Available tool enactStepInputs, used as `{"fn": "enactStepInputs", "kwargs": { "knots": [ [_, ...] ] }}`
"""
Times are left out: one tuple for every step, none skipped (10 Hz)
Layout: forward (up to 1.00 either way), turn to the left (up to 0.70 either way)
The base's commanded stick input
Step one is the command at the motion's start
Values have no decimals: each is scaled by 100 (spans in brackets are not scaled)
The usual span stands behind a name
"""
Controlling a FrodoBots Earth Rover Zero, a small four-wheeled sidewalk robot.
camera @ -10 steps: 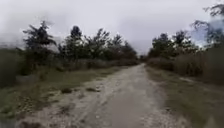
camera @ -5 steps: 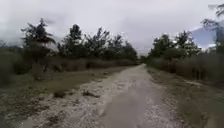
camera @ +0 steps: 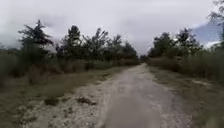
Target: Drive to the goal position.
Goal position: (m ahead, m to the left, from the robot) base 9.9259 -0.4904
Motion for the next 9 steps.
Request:
{"fn": "enactStepInputs", "kwargs": {
  "knots": [
    [50, -50],
    [50, -50],
    [50, -50],
    [50, -50],
    [50, -50],
    [50, -47],
    [50, -19],
    [50, 0],
    [50, 0]
  ]
}}
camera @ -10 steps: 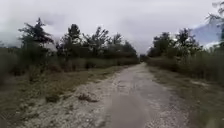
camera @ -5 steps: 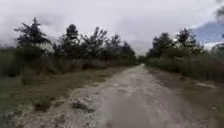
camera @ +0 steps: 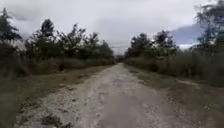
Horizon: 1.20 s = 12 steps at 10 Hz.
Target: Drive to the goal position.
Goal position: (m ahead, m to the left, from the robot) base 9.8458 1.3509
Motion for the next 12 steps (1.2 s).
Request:
{"fn": "enactStepInputs", "kwargs": {
  "knots": [
    [50, 0],
    [50, 0],
    [50, 0],
    [50, 0],
    [50, 0],
    [50, 3],
    [50, 31],
    [50, 50],
    [50, 50],
    [50, 50],
    [50, 26],
    [50, 0]
  ]
}}
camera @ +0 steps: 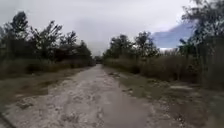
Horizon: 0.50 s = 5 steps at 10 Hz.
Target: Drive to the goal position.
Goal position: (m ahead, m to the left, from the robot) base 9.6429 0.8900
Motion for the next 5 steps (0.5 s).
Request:
{"fn": "enactStepInputs", "kwargs": {
  "knots": [
    [50, 0],
    [50, 0],
    [50, 0],
    [50, 0],
    [50, 0]
  ]
}}
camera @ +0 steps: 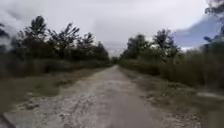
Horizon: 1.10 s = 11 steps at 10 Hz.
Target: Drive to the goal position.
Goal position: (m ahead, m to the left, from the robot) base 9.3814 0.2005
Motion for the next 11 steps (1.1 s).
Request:
{"fn": "enactStepInputs", "kwargs": {
  "knots": [
    [50, 0],
    [50, 0],
    [50, 0],
    [50, 0],
    [50, 0],
    [50, 0],
    [50, 0],
    [50, 0],
    [50, 0],
    [50, 0],
    [50, 0]
  ]
}}
